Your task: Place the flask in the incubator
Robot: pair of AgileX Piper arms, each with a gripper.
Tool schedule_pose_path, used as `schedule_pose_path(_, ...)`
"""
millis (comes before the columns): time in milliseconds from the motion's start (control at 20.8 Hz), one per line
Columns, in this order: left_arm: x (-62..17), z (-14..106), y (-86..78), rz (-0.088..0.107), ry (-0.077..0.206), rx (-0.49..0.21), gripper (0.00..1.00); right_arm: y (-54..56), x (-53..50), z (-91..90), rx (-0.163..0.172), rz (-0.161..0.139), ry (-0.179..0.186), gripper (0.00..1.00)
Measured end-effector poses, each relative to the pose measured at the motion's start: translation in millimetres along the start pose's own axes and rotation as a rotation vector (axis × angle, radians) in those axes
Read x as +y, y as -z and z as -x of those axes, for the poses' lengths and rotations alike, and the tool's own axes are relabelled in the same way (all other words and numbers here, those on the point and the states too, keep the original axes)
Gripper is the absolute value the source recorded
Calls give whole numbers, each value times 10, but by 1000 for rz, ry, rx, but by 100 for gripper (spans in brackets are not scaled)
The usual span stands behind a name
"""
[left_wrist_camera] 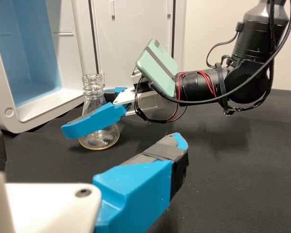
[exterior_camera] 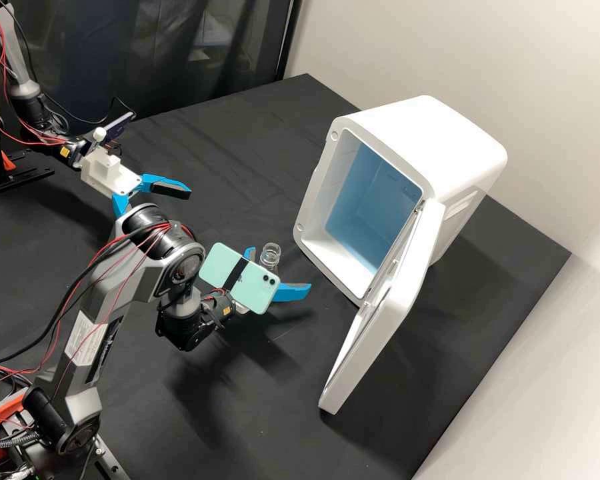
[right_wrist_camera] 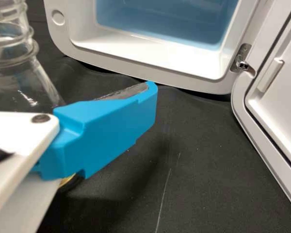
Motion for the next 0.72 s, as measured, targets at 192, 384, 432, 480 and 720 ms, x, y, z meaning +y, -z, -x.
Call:
schedule_pose_path(192, 0, 0, 0, 0, 0, 0, 100, -7, -5, -1, 5, -9, 7, 0)
schedule_pose_path(384, 0, 0, 0, 0, 0, 0, 100, -6, -4, -1, 6, -19, 6, 0)
schedule_pose_path(432, 0, 0, 0, 0, 0, 0, 100, -2, -6, -1, 10, -17, 9, 0)
schedule_pose_path(480, 0, 0, 0, 0, 0, 0, 100, -1, -8, -1, 12, -17, 10, 0)
schedule_pose_path(720, 0, 0, 0, 0, 0, 0, 100, -9, -1, 0, 16, -13, 15, 0)
